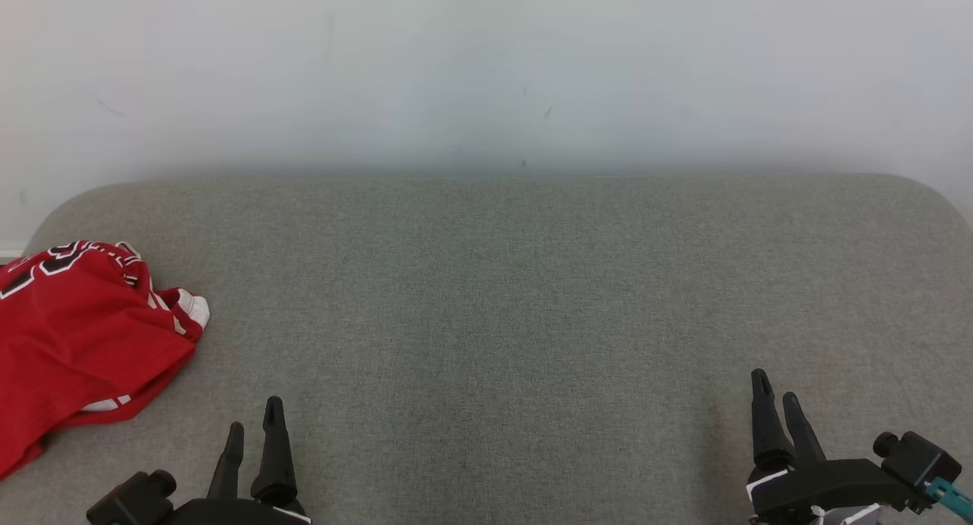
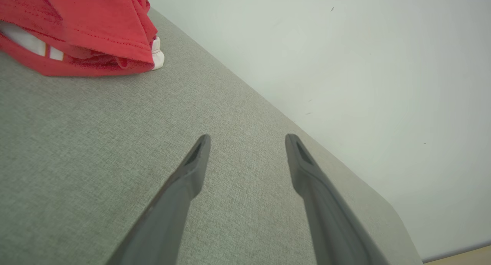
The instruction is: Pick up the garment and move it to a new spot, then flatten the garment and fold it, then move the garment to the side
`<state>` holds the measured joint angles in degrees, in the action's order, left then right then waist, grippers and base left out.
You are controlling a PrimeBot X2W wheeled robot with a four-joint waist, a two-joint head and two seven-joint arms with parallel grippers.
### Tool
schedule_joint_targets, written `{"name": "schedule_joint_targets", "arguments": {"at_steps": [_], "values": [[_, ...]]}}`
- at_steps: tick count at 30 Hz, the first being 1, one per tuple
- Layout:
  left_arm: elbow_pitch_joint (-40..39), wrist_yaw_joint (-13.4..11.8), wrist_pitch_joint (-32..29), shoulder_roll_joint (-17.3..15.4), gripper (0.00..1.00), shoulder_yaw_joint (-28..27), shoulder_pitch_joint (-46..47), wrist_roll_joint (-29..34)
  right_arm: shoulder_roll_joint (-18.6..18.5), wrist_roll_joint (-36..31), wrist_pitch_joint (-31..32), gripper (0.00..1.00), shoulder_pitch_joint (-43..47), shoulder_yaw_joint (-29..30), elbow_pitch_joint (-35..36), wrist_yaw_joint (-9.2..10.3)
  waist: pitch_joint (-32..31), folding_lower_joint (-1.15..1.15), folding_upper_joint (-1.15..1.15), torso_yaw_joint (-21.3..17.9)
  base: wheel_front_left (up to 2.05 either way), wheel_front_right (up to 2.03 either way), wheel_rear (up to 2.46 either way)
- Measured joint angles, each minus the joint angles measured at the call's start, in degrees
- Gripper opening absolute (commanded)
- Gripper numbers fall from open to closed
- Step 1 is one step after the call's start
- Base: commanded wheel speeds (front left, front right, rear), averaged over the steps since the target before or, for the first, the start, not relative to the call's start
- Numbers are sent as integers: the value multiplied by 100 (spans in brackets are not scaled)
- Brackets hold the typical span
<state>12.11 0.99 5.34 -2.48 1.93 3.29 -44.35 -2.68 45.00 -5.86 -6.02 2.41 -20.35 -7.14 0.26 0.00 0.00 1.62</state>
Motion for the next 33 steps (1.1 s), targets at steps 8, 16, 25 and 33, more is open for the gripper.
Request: {"name": "schedule_joint_targets", "arguments": {"at_steps": [8, 16, 25, 33], "values": [[24, -68, 118, -15, 100, 120, 15, 702, -2, -713, 37, 100, -46, 19, -59, -1, -21, 0, 0, 9, 0, 0, 0], [120, -127, 226, -40, 100, 221, 15, 1266, -4, -1177, 10, 100, -58, 13, -7, -3, -40, 0, 0, 19, 0, 0, 0], [152, -201, 375, -68, 100, 300, 15, 1830, -5, -1739, -112, 100, -75, -21, -13, -7, -50, 0, 0, 36, 0, 0, 0], [225, -148, 498, -82, 100, 365, 26, 2203, -7, -2103, -175, 100, -102, -74, -77, -7, -45, 0, 0, 55, 0, 0, 0]]}}
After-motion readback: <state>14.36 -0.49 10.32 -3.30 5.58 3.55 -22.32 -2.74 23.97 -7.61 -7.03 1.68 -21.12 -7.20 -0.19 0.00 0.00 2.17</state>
